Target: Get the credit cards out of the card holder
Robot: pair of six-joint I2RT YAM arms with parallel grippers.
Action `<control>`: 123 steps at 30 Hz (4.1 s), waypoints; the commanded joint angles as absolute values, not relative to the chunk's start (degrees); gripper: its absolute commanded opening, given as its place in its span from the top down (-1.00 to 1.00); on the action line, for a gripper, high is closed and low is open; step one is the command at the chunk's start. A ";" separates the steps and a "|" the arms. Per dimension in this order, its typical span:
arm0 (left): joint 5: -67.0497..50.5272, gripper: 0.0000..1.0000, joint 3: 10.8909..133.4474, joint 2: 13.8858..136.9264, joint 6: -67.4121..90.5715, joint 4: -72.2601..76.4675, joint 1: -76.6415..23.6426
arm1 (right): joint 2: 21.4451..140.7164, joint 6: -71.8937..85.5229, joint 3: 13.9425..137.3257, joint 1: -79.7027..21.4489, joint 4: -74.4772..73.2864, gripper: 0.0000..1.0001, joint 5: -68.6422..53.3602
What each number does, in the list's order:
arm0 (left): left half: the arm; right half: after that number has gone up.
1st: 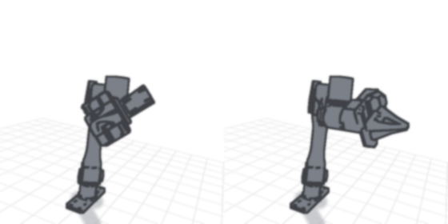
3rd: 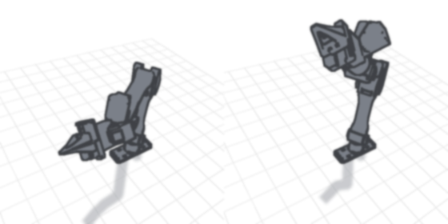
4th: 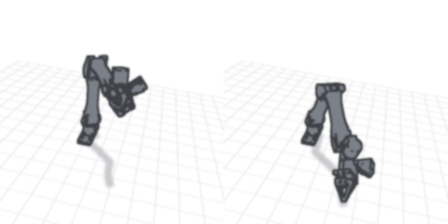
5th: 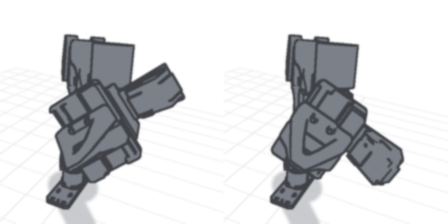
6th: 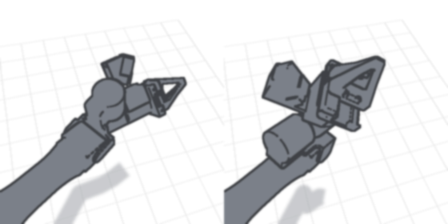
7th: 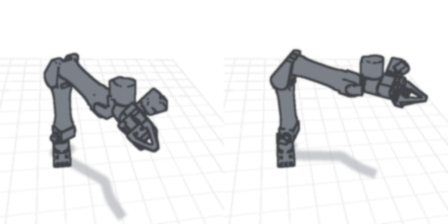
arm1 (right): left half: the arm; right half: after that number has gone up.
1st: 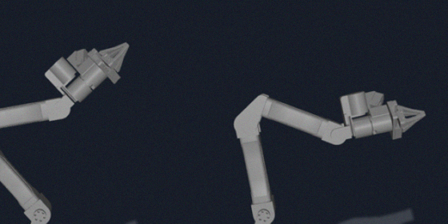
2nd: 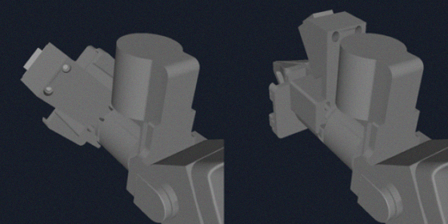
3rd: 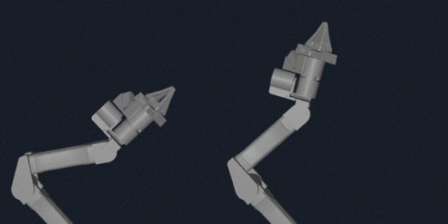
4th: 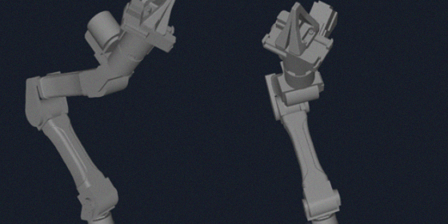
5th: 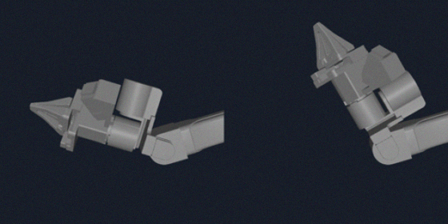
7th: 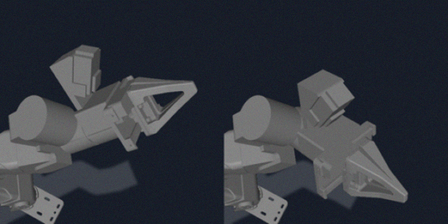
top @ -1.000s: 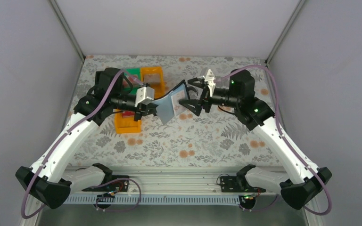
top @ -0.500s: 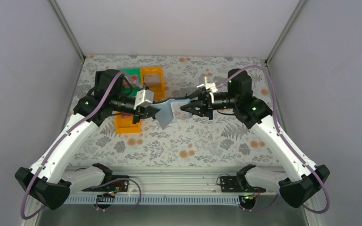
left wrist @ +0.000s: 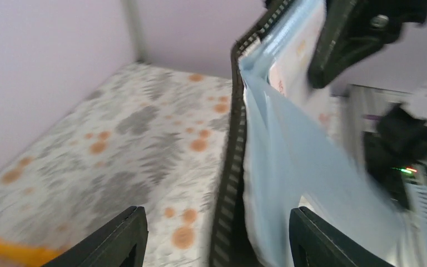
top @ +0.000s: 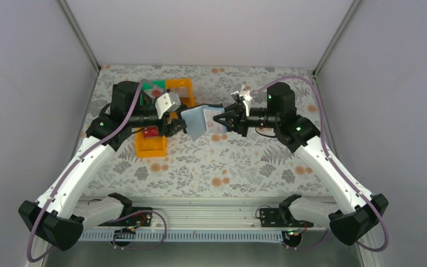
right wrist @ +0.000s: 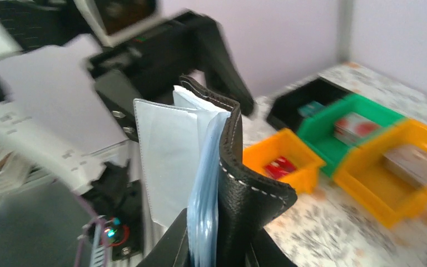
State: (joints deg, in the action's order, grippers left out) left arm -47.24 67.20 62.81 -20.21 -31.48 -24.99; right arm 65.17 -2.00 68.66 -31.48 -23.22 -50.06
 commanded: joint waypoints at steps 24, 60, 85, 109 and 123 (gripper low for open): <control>-57.23 0.35 63.04 62.23 -2.48 -17.36 -24.13 | 64.35 8.84 68.59 -41.32 -8.98 0.92 -37.56; -68.20 0.95 61.06 61.57 11.24 -4.71 -22.60 | 72.71 5.66 70.62 -43.03 -8.32 0.92 -37.33; -69.68 0.95 58.92 59.32 -1.30 -16.61 -20.59 | 62.83 -1.35 62.63 -36.50 -15.36 0.62 -47.66; -68.81 0.85 58.14 59.61 -4.61 -15.60 -21.93 | 63.56 -1.95 63.68 -32.34 -16.19 0.87 -54.93; -66.70 0.60 58.13 61.35 -0.70 -10.98 -24.93 | 65.88 -1.39 64.33 -32.99 -14.67 0.85 -58.68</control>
State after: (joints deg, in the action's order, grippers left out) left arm -65.63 58.54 60.97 -2.07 -14.87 -23.75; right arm 65.63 -1.69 62.89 -32.58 -17.72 -56.47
